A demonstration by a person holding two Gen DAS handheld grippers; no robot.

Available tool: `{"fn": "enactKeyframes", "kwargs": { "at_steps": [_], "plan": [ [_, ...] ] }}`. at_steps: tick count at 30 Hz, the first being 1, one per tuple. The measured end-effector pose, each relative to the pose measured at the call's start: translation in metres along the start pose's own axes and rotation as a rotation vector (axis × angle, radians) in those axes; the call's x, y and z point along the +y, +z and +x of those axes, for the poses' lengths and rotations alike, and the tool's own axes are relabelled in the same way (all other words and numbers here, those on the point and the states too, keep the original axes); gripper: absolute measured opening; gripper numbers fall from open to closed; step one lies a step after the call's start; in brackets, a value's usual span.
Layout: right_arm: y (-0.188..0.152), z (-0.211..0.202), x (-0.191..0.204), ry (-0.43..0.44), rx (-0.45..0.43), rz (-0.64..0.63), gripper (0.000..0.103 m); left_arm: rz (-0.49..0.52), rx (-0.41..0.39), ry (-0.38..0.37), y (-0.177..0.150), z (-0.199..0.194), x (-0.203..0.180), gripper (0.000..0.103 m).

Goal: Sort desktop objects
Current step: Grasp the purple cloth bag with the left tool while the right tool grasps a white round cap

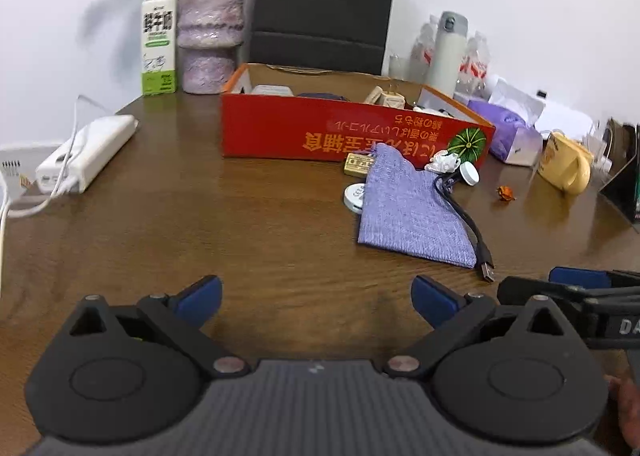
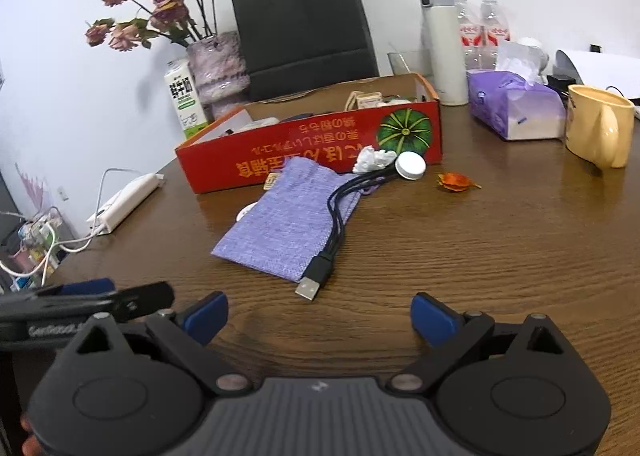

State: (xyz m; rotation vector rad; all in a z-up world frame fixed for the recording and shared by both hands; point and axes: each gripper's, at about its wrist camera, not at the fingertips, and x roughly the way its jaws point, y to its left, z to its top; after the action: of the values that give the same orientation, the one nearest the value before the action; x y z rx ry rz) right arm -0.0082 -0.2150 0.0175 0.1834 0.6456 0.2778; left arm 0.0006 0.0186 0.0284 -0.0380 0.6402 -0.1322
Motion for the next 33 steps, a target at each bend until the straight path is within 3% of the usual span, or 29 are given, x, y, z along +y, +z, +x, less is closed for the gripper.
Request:
{"fn": "enactKeyframes", "kwargs": {
  "at_steps": [3, 8, 10, 13, 16, 19, 20, 21, 23, 26, 30, 33],
  "plan": [
    [0.009, 0.006, -0.011, 0.032, 0.025, 0.028, 0.09, 0.043, -0.022, 0.037, 0.014, 0.009, -0.008, 0.103],
    [0.054, 0.025, -0.037, -0.035, -0.013, -0.02, 0.076, 0.078, -0.031, -0.044, 0.046, 0.037, -0.023, 0.103],
    [0.076, 0.038, -0.048, -0.063, -0.041, -0.057, 0.073, 0.137, -0.044, -0.082, 0.059, 0.053, -0.036, 0.103],
    [0.104, 0.075, -0.063, -0.065, -0.008, -0.075, 0.065, 0.295, -0.061, -0.085, 0.071, 0.089, -0.063, 0.1],
    [0.115, 0.115, -0.074, -0.091, 0.054, -0.06, 0.04, 0.334, 0.036, -0.046, 0.078, 0.125, -0.074, 0.077],
    [0.111, 0.121, -0.079, -0.077, 0.049, -0.056, 0.03, 0.233, 0.039, -0.1, 0.078, 0.129, -0.059, 0.064],
    [0.109, 0.119, -0.079, -0.074, 0.042, -0.067, 0.028, 0.224, 0.038, -0.1, 0.077, 0.127, -0.056, 0.049],
    [0.108, 0.119, -0.079, -0.077, 0.033, -0.068, 0.028, 0.228, 0.032, -0.1, 0.077, 0.125, -0.054, 0.025],
    [0.108, 0.119, -0.08, -0.081, 0.029, -0.059, 0.028, 0.186, 0.035, -0.133, 0.079, 0.121, -0.047, 0.008],
    [0.108, 0.111, -0.079, -0.097, -0.013, -0.062, 0.028, 0.106, -0.016, -0.214, 0.086, 0.111, -0.039, 0.003],
    [0.111, 0.099, -0.079, -0.111, -0.055, -0.046, 0.028, 0.062, -0.133, -0.224, 0.093, 0.071, -0.037, 0.002],
    [0.111, 0.077, -0.071, -0.122, -0.129, -0.057, 0.028, -0.028, -0.216, -0.237, 0.097, 0.029, -0.028, 0.002]
  ]
}}
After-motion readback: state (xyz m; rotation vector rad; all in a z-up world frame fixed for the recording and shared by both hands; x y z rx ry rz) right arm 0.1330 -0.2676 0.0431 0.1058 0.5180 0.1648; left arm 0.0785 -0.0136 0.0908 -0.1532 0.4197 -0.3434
